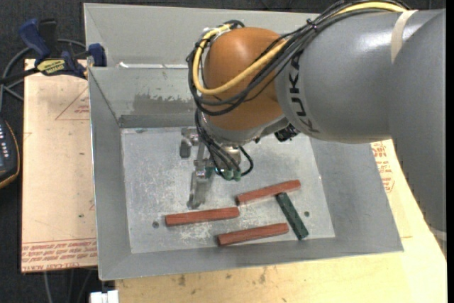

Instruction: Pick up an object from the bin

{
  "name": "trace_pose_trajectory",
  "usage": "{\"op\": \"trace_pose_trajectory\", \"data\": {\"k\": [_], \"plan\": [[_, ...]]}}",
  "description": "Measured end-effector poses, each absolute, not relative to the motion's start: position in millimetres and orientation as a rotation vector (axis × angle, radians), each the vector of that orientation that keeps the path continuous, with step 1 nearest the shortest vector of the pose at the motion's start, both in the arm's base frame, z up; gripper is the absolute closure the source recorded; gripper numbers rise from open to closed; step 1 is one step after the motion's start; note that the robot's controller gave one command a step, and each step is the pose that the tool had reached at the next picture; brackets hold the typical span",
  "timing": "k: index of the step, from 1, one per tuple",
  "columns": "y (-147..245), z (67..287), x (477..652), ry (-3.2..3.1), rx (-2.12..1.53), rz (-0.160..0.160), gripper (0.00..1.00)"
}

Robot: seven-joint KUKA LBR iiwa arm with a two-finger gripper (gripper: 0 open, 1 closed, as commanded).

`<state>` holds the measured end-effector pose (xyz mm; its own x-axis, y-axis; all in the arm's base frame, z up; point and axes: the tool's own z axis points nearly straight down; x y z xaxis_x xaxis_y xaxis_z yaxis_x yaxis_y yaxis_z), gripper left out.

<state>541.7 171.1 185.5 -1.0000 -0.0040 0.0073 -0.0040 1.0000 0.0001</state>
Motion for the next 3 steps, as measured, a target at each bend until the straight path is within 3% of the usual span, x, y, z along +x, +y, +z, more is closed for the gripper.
{"op": "trace_pose_trajectory", "data": {"k": [1, 2, 3], "plan": [[132.3, 66.0, 506.6, -3.125, 0.231, 0.002, 0.0], [133.9, 70.2, 509.2, -3.134, 0.233, -0.003, 1.0], [147.6, 209.2, 503.2, -3.142, 0.232, -0.004, 1.0]]}}
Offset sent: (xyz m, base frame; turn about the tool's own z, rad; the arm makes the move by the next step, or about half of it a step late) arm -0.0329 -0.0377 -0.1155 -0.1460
